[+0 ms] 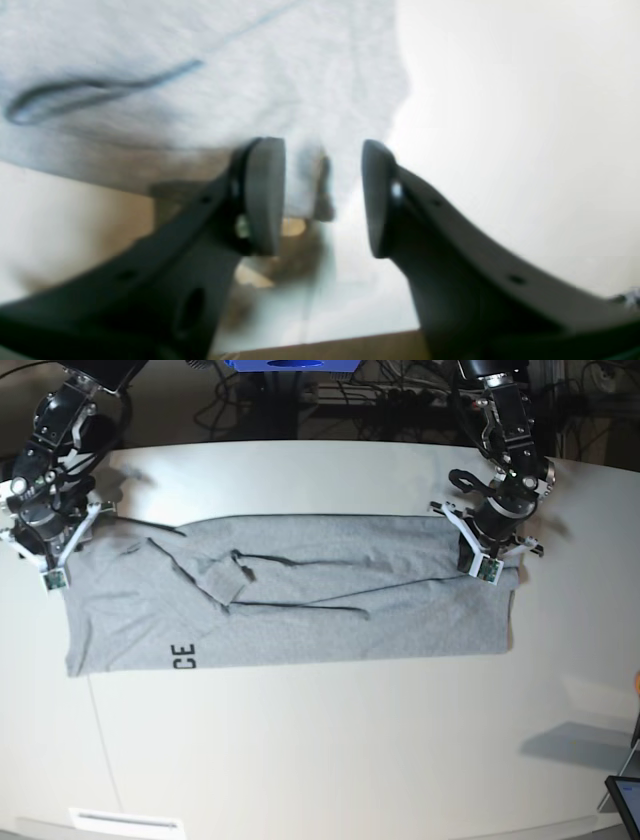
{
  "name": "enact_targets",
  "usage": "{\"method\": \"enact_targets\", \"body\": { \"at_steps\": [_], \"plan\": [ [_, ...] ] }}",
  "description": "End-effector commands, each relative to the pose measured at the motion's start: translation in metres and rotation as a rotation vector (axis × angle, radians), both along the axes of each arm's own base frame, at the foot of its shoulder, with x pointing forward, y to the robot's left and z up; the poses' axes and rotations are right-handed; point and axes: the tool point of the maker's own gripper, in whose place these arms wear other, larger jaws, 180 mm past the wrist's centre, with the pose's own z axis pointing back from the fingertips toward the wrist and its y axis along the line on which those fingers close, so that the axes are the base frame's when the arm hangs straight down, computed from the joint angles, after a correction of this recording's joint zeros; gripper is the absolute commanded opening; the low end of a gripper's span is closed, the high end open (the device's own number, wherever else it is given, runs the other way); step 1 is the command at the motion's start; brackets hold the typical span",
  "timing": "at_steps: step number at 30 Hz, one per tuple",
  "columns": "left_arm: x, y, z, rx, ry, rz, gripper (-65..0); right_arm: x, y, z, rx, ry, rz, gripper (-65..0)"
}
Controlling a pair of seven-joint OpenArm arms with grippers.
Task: Fold the T-shirt properly
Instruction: 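Hold the strip ends with both grippers and press them flat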
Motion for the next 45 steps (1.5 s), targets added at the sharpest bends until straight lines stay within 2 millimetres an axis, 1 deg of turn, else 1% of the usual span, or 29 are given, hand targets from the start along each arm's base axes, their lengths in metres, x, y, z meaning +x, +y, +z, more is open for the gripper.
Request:
{"method": "enact_targets", "body": {
  "at_steps": [1,3,8,11,14,18,19,20,22,23,24,25,28,33,34,36,39,45],
  "plan": [
    [0.002,0.004,0.005,0.012,-0.013,0.004,-65.0,0.007,-0.003,0.010,-0.012,-0.041,0.001,-39.3],
    [0.002,0.004,0.005,0.012,-0.013,0.004,-65.0,0.007,-0.003,0.008,-0.006,-0.037,0.001,-39.2],
    [0.002,0.005,0.004,0.013,-0.012,0.004,-65.0,0.003,0.000,-0.010,0.029,0.007,-0.004,-38.6],
    [0.000,0.005,-0.001,0.006,0.004,0.008,-65.0,0.002,0.003,-0.016,0.042,0.023,-0.001,-38.4],
    [-0.001,0.006,-0.006,0.000,0.016,0.012,-65.0,0.001,0.002,-0.017,0.044,0.025,-0.004,-38.4],
    [-0.001,0.005,-0.006,-0.002,0.014,0.012,-65.0,0.002,0.002,-0.017,0.044,0.019,-0.004,-39.8],
    [0.000,0.005,-0.006,-0.002,0.013,0.012,-65.0,0.003,0.002,-0.016,0.046,0.008,0.000,-41.9],
    [0.000,0.005,-0.006,-0.002,0.013,0.012,-65.0,0.004,0.003,-0.015,0.047,0.002,0.002,-45.6],
    [0.000,0.005,-0.006,-0.002,0.013,0.012,-65.0,0.005,0.003,-0.015,0.048,-0.002,0.003,-55.9],
    [0.001,0.006,-0.006,-0.002,0.011,0.013,-65.0,0.005,0.004,-0.015,0.048,-0.001,0.006,-59.9],
    [0.001,0.006,-0.006,-0.002,0.011,0.013,-65.0,0.005,0.004,-0.015,0.048,-0.002,0.008,-62.8],
    [0.001,0.006,-0.006,-0.002,0.011,0.013,-65.0,0.005,0.004,-0.015,0.048,-0.002,0.008,-63.8],
    [0.001,0.008,-0.005,0.004,0.010,0.015,-65.0,0.006,0.004,-0.015,0.047,-0.004,0.010,-64.6],
    [0.001,0.011,-0.004,0.012,0.012,0.013,-65.0,0.007,-0.007,-0.011,0.019,-0.003,0.011,-64.7],
    [0.001,0.011,-0.004,0.012,0.012,0.013,-65.0,0.007,-0.014,-0.008,0.002,-0.003,0.012,-64.7],
    [0.001,0.011,-0.004,0.012,0.012,0.013,-65.0,0.012,-0.019,-0.005,-0.008,-0.009,0.013,-64.7],
    [0.001,0.011,-0.005,0.012,0.013,0.013,-65.0,0.011,-0.027,-0.009,-0.015,0.011,0.010,-64.7],
    [0.000,0.011,-0.005,0.013,0.015,0.014,-65.0,0.015,-0.027,-0.009,-0.013,0.009,0.017,-64.7]
  ]
}}
